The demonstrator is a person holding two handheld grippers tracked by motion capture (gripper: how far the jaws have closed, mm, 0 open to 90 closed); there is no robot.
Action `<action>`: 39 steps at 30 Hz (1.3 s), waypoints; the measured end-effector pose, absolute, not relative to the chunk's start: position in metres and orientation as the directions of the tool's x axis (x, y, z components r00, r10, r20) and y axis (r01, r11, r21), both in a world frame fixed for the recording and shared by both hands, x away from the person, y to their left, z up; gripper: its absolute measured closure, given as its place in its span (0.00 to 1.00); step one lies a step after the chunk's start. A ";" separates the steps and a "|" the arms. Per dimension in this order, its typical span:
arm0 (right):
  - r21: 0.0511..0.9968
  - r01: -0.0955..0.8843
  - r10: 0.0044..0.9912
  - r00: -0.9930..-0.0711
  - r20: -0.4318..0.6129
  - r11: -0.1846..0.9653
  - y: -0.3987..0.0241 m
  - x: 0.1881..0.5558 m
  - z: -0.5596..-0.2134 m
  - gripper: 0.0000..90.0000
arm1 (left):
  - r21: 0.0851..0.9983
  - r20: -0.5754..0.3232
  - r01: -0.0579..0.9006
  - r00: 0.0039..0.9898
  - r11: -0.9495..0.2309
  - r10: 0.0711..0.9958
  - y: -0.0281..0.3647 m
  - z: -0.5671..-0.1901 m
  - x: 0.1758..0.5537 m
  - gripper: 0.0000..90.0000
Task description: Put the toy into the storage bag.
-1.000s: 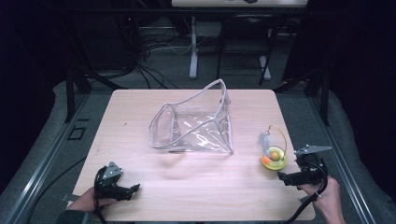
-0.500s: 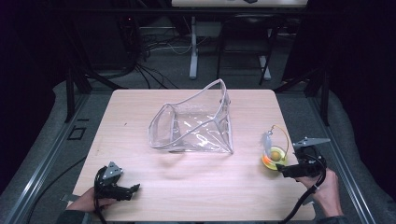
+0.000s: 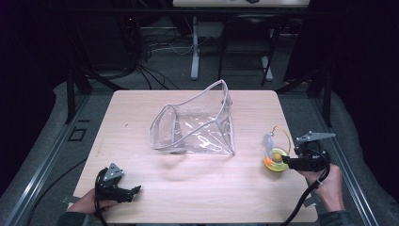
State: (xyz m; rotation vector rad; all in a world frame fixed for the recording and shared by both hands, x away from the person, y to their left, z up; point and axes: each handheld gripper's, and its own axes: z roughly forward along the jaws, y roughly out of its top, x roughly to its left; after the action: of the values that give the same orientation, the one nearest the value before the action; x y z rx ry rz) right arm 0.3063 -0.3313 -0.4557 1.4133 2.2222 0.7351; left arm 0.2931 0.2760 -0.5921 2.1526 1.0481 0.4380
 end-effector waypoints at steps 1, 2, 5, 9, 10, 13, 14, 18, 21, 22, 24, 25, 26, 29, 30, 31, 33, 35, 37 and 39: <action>0.624 0.699 0.912 -0.406 -0.055 0.349 -0.331 0.306 -0.456 0.49 | 0.711 0.000 0.553 0.617 -0.434 0.787 0.276 -0.592 0.293 0.00; 0.625 0.698 0.913 -0.403 -0.059 0.349 -0.331 0.307 -0.455 0.52 | 0.711 0.002 0.552 0.618 -0.436 0.786 0.276 -0.592 0.293 0.00; 0.630 0.691 0.911 -0.408 -0.065 0.355 -0.330 0.309 -0.451 0.57 | 0.711 0.001 0.553 0.617 -0.435 0.787 0.276 -0.592 0.293 0.00; 0.639 0.680 0.910 -0.407 -0.077 0.358 -0.328 0.311 -0.446 0.65 | 0.710 0.001 0.553 0.618 -0.436 0.786 0.276 -0.592 0.293 0.00; 0.639 0.680 0.910 -0.407 -0.078 0.359 -0.328 0.311 -0.445 0.66 | 0.711 -0.001 0.555 0.616 -0.432 0.788 0.276 -0.592 0.293 0.00; 0.644 0.671 0.906 -0.413 -0.087 0.368 -0.326 0.312 -0.442 0.75 | 0.711 0.001 0.553 0.618 -0.435 0.786 0.276 -0.592 0.293 0.00; 0.647 0.668 0.906 -0.414 -0.088 0.368 -0.325 0.312 -0.441 0.79 | 0.711 0.002 0.552 0.618 -0.436 0.786 0.276 -0.592 0.293 0.00; 0.643 0.668 0.903 -0.420 -0.090 0.374 -0.325 0.314 -0.440 0.83 | 0.711 0.002 0.552 0.618 -0.436 0.786 0.276 -0.592 0.293 0.00; 0.635 0.674 0.902 -0.423 -0.087 0.377 -0.325 0.315 -0.439 0.87 | 0.711 -0.001 0.554 0.616 -0.432 0.788 0.276 -0.592 0.293 0.00; 0.631 0.676 0.901 -0.425 -0.088 0.380 -0.325 0.315 -0.438 0.88 | 0.711 0.001 0.553 0.618 -0.435 0.786 0.276 -0.592 0.293 0.00; 0.622 0.682 0.900 -0.428 -0.086 0.384 -0.325 0.317 -0.437 0.89 | 0.711 -0.001 0.554 0.616 -0.432 0.788 0.276 -0.592 0.293 0.00; 0.620 0.684 0.901 -0.424 -0.092 0.386 -0.325 0.317 -0.437 0.89 | 0.711 -0.002 0.554 0.616 -0.432 0.788 0.276 -0.592 0.293 0.00; 0.621 0.682 0.900 -0.425 -0.092 0.386 -0.324 0.318 -0.436 0.89 | 0.711 -0.001 0.554 0.616 -0.433 0.788 0.276 -0.592 0.293 0.00; 0.622 0.679 0.898 -0.429 -0.095 0.390 -0.324 0.319 -0.435 0.92 | 0.711 -0.001 0.554 0.616 -0.432 0.788 0.276 -0.592 0.293 0.00; 0.621 0.681 0.900 -0.424 -0.098 0.388 -0.324 0.320 -0.435 0.93 | 0.711 0.000 0.553 0.617 -0.434 0.787 0.276 -0.592 0.293 0.00; 0.620 0.683 0.901 -0.423 -0.097 0.387 -0.323 0.320 -0.435 0.94 | 0.711 0.001 0.553 0.618 -0.435 0.786 0.276 -0.592 0.293 0.00; 0.616 0.686 0.902 -0.420 -0.101 0.388 -0.323 0.322 -0.435 0.97 | 0.711 -0.001 0.554 0.616 -0.432 0.788 0.276 -0.592 0.293 0.00; 0.614 0.690 0.905 -0.414 -0.102 0.384 -0.323 0.323 -0.435 0.98 | 0.711 0.001 0.552 0.617 -0.435 0.787 0.276 -0.592 0.293 0.00; 0.610 0.693 0.903 -0.418 -0.094 0.384 -0.322 0.325 -0.434 0.98 | 0.711 0.000 0.553 0.618 -0.434 0.786 0.276 -0.592 0.293 0.00; 0.604 0.693 0.900 -0.424 -0.099 0.393 -0.320 0.327 -0.433 0.98 | 0.711 0.001 0.552 0.618 -0.435 0.786 0.276 -0.592 0.293 0.00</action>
State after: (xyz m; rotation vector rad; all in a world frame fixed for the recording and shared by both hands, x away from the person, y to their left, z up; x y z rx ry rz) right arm 0.3267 -0.3201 -0.4328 1.3708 2.2442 0.6813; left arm 0.2931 0.2761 -0.5921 2.1540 1.0464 0.4383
